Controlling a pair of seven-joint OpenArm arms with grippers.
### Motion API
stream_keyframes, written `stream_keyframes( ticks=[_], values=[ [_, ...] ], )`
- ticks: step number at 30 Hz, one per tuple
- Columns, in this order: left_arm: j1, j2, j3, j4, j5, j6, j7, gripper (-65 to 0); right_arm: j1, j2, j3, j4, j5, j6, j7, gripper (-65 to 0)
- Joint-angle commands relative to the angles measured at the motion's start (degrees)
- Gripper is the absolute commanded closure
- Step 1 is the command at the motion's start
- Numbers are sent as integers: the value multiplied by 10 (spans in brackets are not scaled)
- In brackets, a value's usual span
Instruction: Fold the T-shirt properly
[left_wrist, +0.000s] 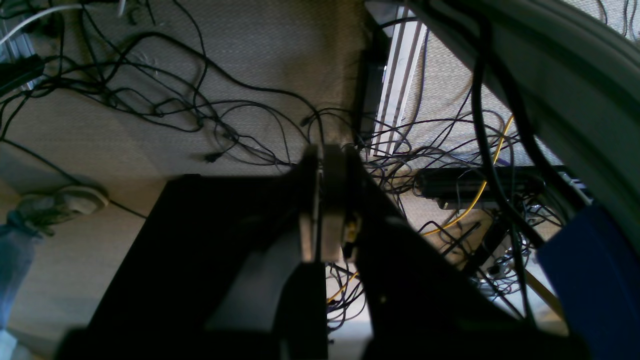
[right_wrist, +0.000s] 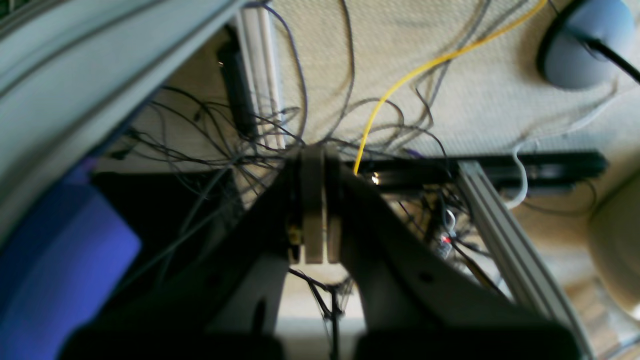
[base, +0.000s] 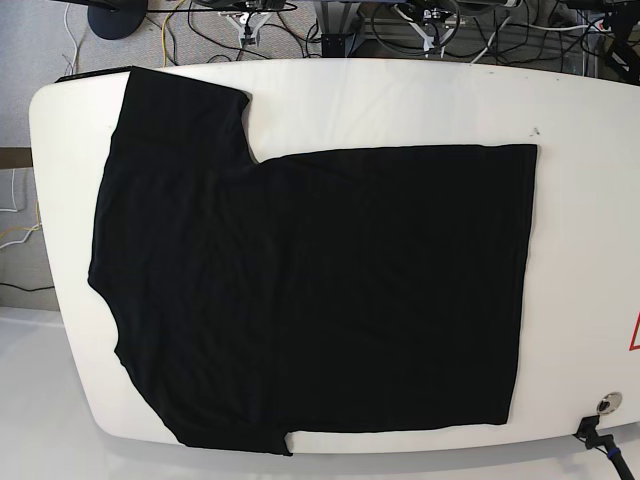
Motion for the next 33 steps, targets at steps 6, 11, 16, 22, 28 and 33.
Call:
stream_keyframes(
  ticks=[6,11,16,22,28,33],
  values=[
    [-8,-5,4,3,-7,-4,-2,-1,-10,3,0,9,2,13,11,0],
    [-7,-7,4,3,-5,-3,-1,-4,-14,5,1,11,4,33,13,0],
    [-5,-8,4,3,-4,-3,-2,-4,-16,9,-1,14,3,48,14,0],
    [-2,-9,6,2,-2,-2,-5,-1,-23,18,-1,17,2,42,14,-1],
    [0,-11,6,9,-3,-5,-9,0,-25,20,0,19,2,40,16,0],
    [4,-6,6,18,-7,-5,-12,0,-23,18,2,25,-1,41,23,0]
  ],
)
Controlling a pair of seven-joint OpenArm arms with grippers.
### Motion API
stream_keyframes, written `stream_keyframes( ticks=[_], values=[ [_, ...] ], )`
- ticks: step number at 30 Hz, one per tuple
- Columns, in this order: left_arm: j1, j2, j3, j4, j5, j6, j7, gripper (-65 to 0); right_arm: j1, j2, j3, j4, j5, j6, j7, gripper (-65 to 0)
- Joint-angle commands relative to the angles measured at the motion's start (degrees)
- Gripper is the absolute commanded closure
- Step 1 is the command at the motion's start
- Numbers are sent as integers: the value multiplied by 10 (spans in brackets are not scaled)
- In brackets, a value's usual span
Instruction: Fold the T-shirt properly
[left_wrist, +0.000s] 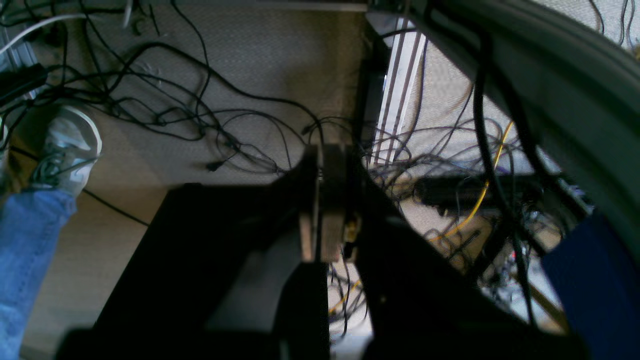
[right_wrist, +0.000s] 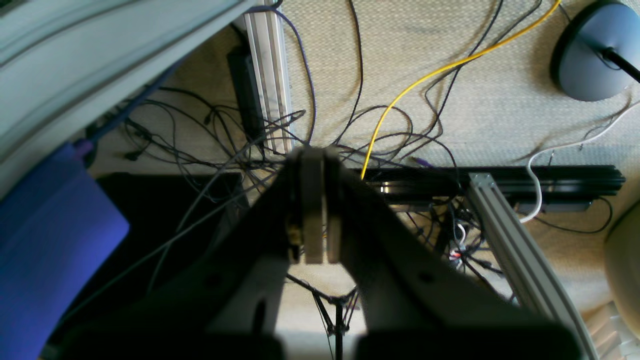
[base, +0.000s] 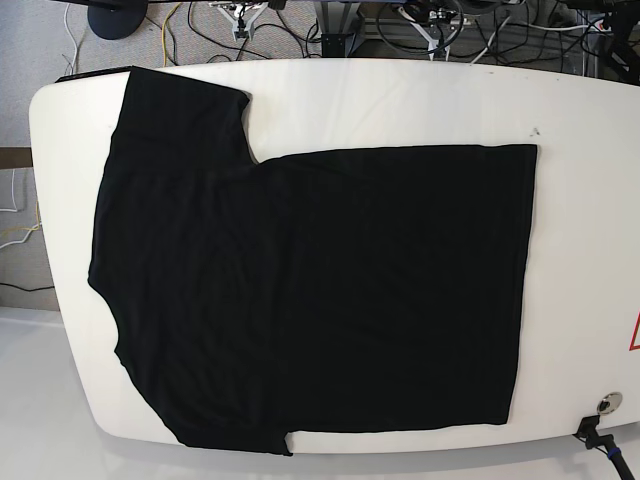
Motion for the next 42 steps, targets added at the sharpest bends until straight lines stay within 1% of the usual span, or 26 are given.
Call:
stream_keyframes(
  ticks=[1,8,13,27,28,34,42],
  values=[
    [1,2,1,7,3,-2,-5,-1,-1,0,1,2,0,0,9,0],
    [3,4,3,5,2,0,0,-3,-2,0,1,4,-3,-22,3,0],
    [3,2,3,6,4,-2,2,-4,-4,0,0,4,2,-26,1,0],
    [4,-2,2,5,5,-4,2,-4,-6,1,0,5,-2,-20,-1,0],
    [2,1,1,7,4,7,3,0,-7,1,1,13,-1,-13,4,0],
    [1,0,3,4,4,7,4,0,-9,2,2,12,-4,-14,1,0],
    [1,0,2,4,3,16,3,0,-10,3,3,12,-1,-15,2,0]
  ],
)
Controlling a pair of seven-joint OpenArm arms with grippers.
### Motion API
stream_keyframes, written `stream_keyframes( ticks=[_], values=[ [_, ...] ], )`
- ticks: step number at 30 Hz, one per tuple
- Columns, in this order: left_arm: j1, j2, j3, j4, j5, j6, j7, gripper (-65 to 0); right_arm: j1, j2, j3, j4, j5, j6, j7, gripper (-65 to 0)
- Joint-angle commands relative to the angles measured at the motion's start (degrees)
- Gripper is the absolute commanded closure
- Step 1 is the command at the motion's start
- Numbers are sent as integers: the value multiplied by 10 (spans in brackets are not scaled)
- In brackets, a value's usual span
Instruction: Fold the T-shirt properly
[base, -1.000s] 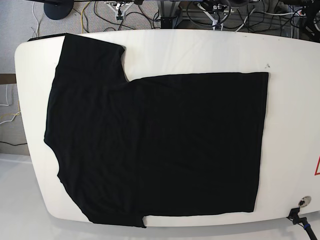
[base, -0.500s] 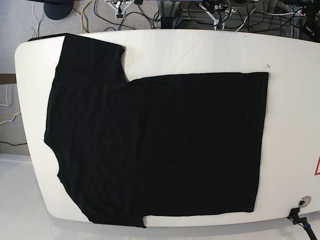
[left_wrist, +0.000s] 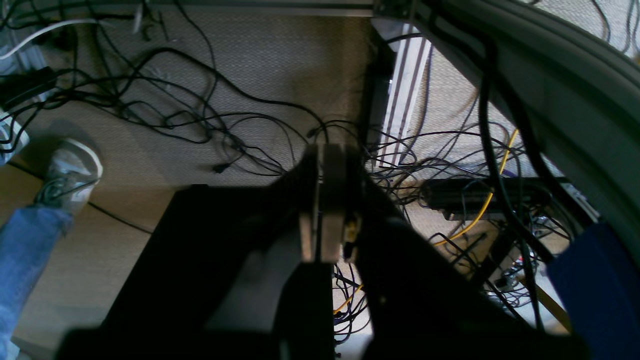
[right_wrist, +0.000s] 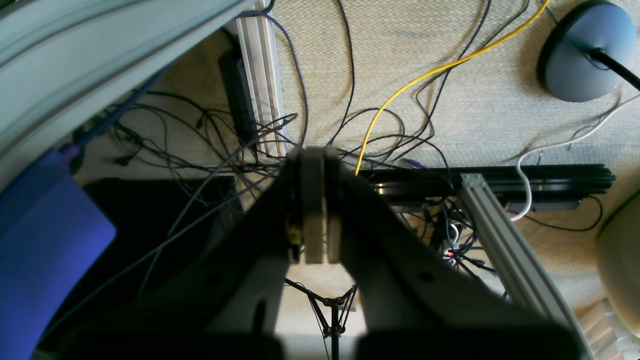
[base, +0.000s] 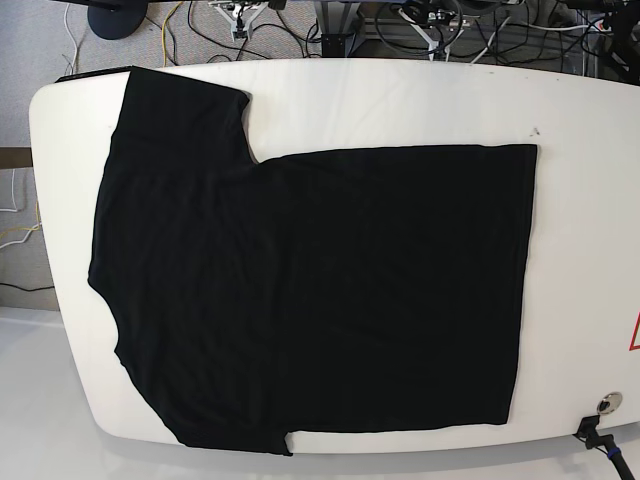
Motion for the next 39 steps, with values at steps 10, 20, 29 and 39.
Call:
stream_keyframes(
  ticks=[10,20,29,39],
  values=[
    [5,0,0,0,2,2,-7,0,-6,3,0,1,1,-1,0,0],
    [6,2,0,5,-3,-1,-8,0,-4,1,2,6,3,7,4,0],
    [5,0,0,3,-2,-2,-4,0,-7,1,1,9,4,7,5,0],
    [19,-2,1,13,-4,-2,-21,0,-16,3,1,9,2,10,7,0]
  ],
)
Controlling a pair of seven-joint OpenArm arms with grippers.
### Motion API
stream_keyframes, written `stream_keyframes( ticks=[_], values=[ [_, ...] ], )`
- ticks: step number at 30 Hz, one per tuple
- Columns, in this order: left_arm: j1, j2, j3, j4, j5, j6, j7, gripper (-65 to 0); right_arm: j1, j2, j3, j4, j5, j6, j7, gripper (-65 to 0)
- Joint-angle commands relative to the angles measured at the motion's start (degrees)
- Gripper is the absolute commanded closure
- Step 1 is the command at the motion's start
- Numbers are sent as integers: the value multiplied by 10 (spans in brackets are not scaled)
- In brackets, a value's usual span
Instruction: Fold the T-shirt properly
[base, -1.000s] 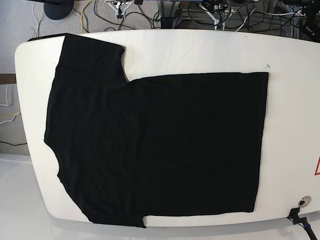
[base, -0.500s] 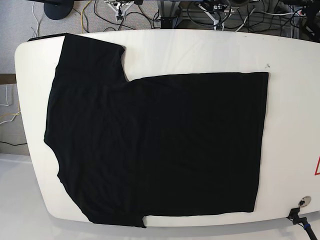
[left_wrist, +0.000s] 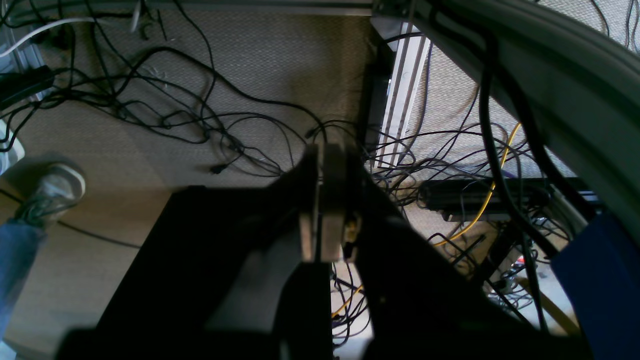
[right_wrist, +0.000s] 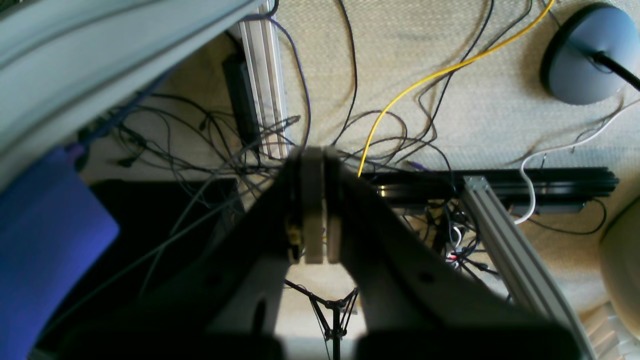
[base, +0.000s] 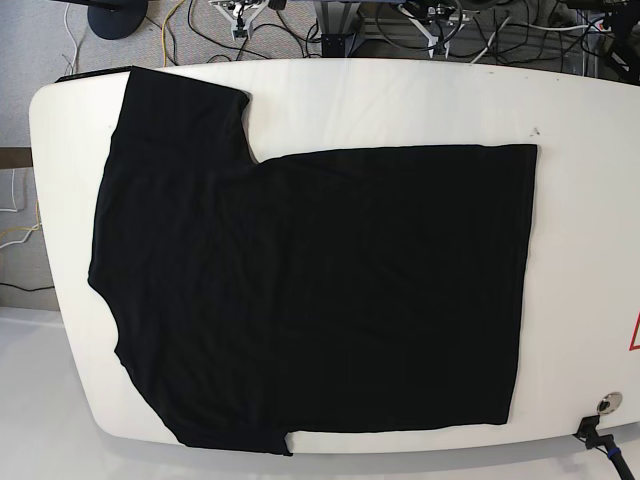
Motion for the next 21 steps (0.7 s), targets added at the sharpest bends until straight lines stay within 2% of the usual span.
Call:
stream_keyframes(
  ticks=[1,6,12,21],
  values=[
    [14,-5,-1,17,-2,0,-7,0,-15,4,0,4,1,7,3,0],
    [44,-11,-1,56,-3,-4,-8,0,-37,10,4,23,5,14,7,0],
    [37,-5,-4,54,0,-4,-25,0,-35,12,-13,62,1,19,8,0],
    [55,-11,-57,77,5,-12,-34,0,-49,28,-19,84,2,31,7,0]
  ],
)
